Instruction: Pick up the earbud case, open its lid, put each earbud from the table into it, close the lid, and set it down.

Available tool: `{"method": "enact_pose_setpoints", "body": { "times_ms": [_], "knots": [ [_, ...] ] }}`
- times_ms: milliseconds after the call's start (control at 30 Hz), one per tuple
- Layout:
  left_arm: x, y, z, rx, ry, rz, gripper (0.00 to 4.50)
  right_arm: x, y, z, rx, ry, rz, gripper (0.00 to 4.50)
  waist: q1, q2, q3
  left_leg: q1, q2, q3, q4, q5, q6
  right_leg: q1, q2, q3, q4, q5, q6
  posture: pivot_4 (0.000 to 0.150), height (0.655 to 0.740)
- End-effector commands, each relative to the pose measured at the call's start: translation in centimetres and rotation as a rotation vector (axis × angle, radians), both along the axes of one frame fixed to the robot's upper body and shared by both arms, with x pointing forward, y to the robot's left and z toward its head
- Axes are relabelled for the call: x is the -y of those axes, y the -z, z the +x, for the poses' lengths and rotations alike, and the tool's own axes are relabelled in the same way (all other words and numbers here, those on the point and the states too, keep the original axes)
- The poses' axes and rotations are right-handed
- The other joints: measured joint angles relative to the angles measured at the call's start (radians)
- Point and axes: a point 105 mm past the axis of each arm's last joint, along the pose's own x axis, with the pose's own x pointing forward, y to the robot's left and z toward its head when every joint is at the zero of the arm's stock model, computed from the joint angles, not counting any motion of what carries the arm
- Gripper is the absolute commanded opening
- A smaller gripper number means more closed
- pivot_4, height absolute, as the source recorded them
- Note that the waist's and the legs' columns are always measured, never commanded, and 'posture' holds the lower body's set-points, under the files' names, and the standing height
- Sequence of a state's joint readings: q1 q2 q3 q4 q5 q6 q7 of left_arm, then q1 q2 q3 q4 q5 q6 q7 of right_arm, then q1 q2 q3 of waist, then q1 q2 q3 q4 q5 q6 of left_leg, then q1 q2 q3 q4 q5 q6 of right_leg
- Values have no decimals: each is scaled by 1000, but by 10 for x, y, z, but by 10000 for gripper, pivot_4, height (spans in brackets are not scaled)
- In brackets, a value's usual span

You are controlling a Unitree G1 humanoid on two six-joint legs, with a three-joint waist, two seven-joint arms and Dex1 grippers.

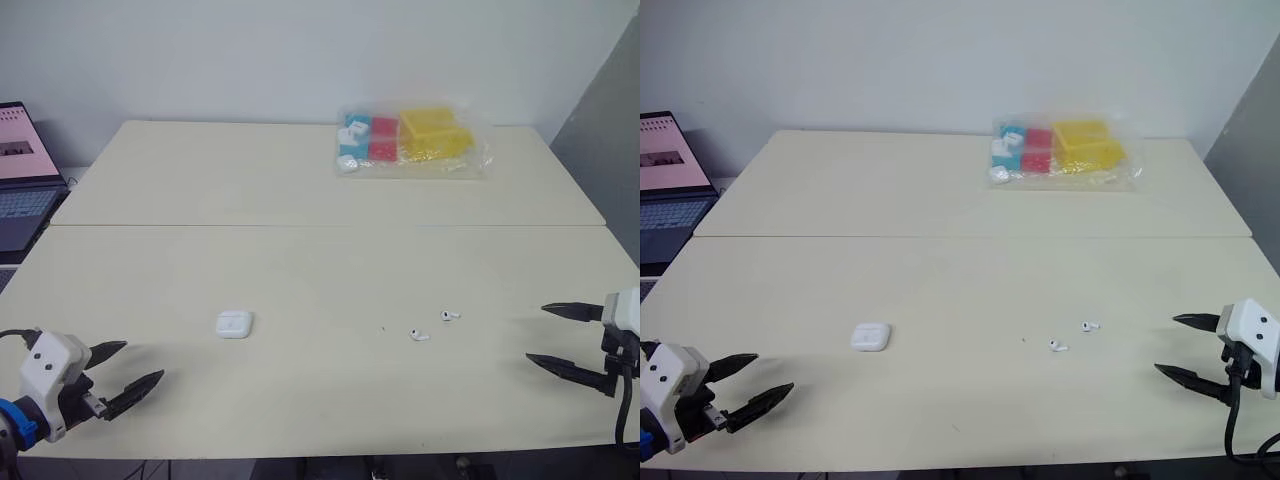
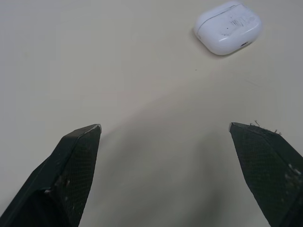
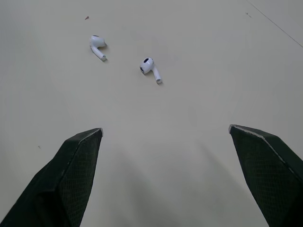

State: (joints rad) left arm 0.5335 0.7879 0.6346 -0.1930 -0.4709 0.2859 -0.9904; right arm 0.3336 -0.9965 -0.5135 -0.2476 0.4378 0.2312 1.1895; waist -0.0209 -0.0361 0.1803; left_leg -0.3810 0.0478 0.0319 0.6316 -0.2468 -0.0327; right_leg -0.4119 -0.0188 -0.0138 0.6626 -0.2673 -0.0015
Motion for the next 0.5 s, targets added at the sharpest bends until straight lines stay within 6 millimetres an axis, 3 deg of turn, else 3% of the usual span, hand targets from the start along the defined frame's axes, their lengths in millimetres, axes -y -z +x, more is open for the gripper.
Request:
{"method": "enact_pose_setpoints", "body": {
  "times_ms": [33, 167, 367, 500],
  "knots": [
    [0, -8, -2, 16, -5, -12, 45000, -1, -4, 2, 25, -3, -4, 44802, 0, 0, 0, 0, 0, 0, 0, 0, 0, 0, 0, 0, 0, 0, 0, 1500, 7378],
    [4, -9, -9, -9, -18, -65, 45000, 0, -2, 3, 13, 8, 1, 44802, 0, -1, -1, 0, 0, 0, 0, 0, 0, 0, 0, 0, 0, 0, 1, 1500, 7378],
    [22, -19, -2, 61, -91, -140, 45000, -4, -3, 5, 17, -3, 10, 44802, 1, -2, -1, 1, 1, -1, 1, 0, 0, 2, 0, 0, 0, 1, 1, 1500, 7378],
    [58, -21, -2, 108, -119, -193, 45000, -19, -15, 10, 37, -64, 46, 44802, 0, -2, -2, 1, 0, -1, 2, 0, 0, 2, 0, 2, 1, 2, 3, 1500, 7378]
  ]
}}
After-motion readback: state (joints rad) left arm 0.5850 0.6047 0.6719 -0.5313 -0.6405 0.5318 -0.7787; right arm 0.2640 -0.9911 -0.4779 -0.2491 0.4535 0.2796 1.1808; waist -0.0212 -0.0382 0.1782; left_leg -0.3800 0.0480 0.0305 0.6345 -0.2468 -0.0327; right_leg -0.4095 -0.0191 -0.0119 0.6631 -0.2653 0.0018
